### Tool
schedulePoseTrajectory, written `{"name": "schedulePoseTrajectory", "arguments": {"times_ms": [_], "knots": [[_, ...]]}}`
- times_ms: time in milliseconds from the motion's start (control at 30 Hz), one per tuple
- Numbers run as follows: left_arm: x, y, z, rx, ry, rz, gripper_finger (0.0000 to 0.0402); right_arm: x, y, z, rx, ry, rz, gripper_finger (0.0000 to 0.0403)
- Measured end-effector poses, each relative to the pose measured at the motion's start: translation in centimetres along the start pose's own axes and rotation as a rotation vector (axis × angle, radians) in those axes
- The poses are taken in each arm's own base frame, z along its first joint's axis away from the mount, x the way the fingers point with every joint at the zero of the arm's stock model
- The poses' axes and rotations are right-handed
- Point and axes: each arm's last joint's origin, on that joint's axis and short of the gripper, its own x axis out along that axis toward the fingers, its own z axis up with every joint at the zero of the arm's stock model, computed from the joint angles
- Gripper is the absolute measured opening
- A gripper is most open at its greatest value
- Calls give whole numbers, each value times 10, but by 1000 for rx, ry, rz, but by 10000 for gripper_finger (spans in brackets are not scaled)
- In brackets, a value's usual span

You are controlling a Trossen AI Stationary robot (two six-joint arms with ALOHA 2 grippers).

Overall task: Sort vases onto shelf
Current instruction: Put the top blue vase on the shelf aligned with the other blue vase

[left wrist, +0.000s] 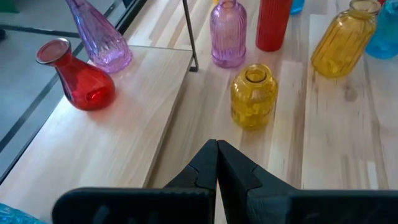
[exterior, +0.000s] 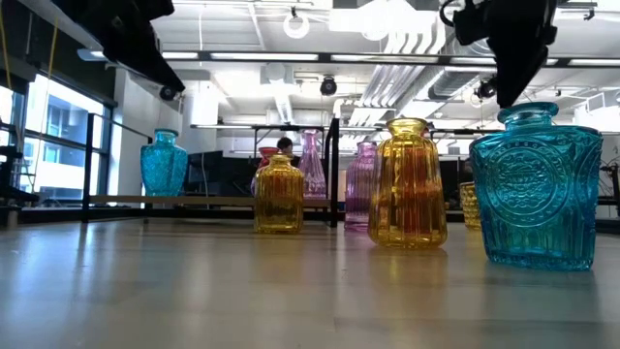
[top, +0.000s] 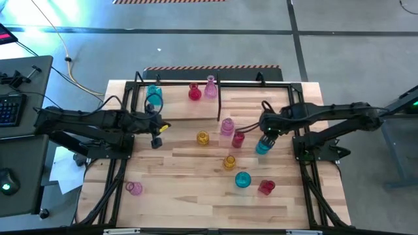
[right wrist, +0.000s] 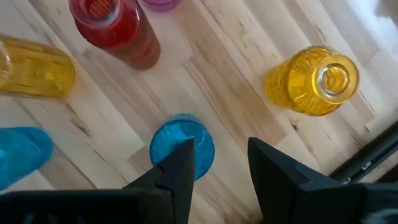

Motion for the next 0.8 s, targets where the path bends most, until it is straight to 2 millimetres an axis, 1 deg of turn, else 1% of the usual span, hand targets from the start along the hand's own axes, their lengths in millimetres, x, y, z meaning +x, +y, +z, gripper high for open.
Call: {"name": "schedulePoseTrajectory", "arguments": {"times_ms": [233, 433, 633, 800], "knots": [[5, -2, 0, -34, 23, 6, 0, 8, 4, -7, -19, 39, 16, 131], [6, -2, 0, -43, 25, 9, 0, 27, 9, -19, -38, 101, 27, 131], [6, -1, 0, -42, 22, 27, 1, 45, 11, -23, -36, 87, 52, 131], [6, -1, 0, -42, 22, 27, 1, 55, 10, -28, -36, 106, 44, 131]]}}
